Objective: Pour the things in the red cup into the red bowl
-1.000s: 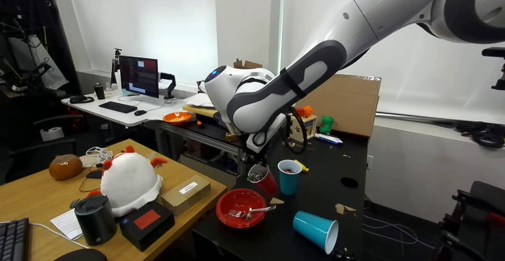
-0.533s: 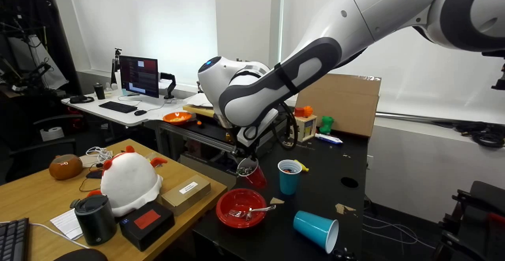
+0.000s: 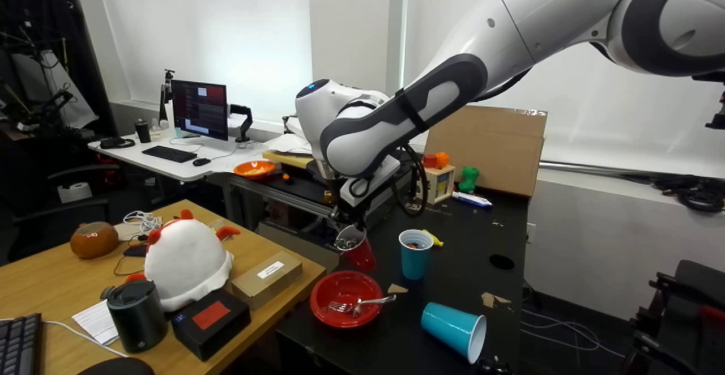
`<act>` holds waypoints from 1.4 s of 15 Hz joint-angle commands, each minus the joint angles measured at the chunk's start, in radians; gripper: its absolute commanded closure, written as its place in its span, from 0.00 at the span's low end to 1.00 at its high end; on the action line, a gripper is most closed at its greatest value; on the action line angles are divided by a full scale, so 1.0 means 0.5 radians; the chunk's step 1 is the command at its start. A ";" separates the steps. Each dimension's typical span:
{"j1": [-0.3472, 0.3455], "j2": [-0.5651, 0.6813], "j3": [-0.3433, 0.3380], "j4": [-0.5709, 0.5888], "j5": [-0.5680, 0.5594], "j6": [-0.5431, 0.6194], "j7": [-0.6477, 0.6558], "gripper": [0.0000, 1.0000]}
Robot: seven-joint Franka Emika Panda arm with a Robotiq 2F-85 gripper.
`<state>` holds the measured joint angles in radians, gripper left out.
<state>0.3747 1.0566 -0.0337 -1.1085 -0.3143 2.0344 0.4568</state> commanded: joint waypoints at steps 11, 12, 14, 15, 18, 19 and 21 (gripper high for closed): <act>-0.169 0.088 0.065 0.009 0.410 0.244 -0.096 0.99; -0.182 0.088 0.071 0.005 0.436 0.250 -0.105 0.99; -0.204 0.089 0.076 0.000 0.478 0.257 -0.119 0.99; -0.216 0.087 0.080 -0.008 0.501 0.259 -0.121 0.99; -0.241 0.089 0.090 -0.038 0.562 0.265 -0.141 0.99; -0.244 0.096 0.092 -0.050 0.577 0.265 -0.144 0.99; -0.249 0.112 0.097 -0.068 0.596 0.268 -0.152 0.99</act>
<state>0.2668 1.1164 -0.0054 -1.1146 -0.0467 2.1511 0.4153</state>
